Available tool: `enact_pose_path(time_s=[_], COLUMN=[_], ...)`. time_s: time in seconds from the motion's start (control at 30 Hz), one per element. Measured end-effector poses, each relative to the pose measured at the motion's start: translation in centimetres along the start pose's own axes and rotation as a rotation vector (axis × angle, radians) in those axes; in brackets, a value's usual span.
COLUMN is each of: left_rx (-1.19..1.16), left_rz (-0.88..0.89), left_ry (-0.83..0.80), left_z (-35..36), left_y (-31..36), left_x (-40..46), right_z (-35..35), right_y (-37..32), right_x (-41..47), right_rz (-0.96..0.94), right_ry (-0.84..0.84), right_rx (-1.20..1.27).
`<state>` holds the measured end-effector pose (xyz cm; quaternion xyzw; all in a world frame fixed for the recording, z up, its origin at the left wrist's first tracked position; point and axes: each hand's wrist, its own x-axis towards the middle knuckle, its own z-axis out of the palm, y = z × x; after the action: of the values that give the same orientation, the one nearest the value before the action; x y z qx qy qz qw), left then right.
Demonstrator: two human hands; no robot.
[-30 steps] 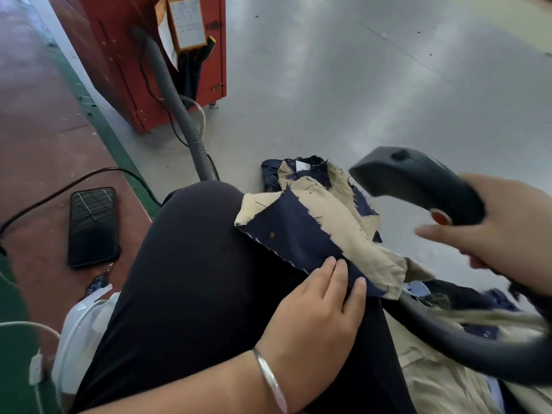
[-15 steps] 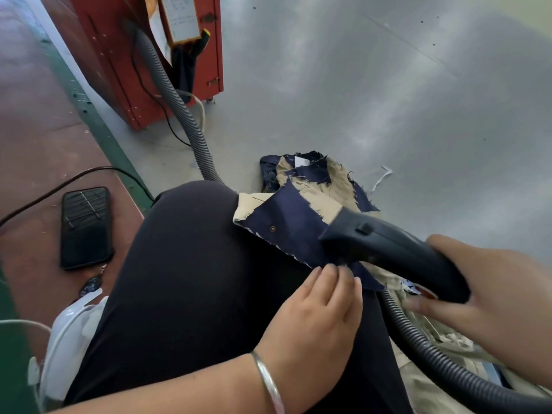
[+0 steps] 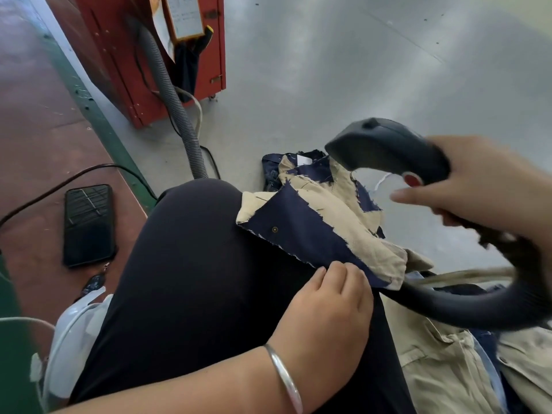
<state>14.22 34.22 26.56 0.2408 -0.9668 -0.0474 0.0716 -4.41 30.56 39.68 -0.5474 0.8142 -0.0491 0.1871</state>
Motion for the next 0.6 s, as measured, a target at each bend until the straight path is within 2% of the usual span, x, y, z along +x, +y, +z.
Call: enact_pose_path(time_s=[0.17, 0.33, 0.5, 0.6], left_rx=[0.072, 0.157, 0.128, 0.11], left_rz=[-0.019, -0.047, -0.005, -0.015], left_ry=[-0.047, -0.008, -0.001, 0.039], left_z=[-0.2, 0.1, 0.3, 0.6], left_y=[1.0, 1.4, 0.8, 0.7], left_x=[-0.5, -0.8, -0.9, -0.8], right_z=[-0.1, 1.1, 2.4, 2.9], right_y=[1.9, 0.4, -2.0, -3.1], right_x=[-5.3, -5.3, -1.6, 1.8], right_rz=[-0.025, -0.056, -0.143, -0.167], right_ry=[-0.116, -0.246, -0.237, -0.171], right_rx=[-0.154, -0.285, -0.239, -0.21])
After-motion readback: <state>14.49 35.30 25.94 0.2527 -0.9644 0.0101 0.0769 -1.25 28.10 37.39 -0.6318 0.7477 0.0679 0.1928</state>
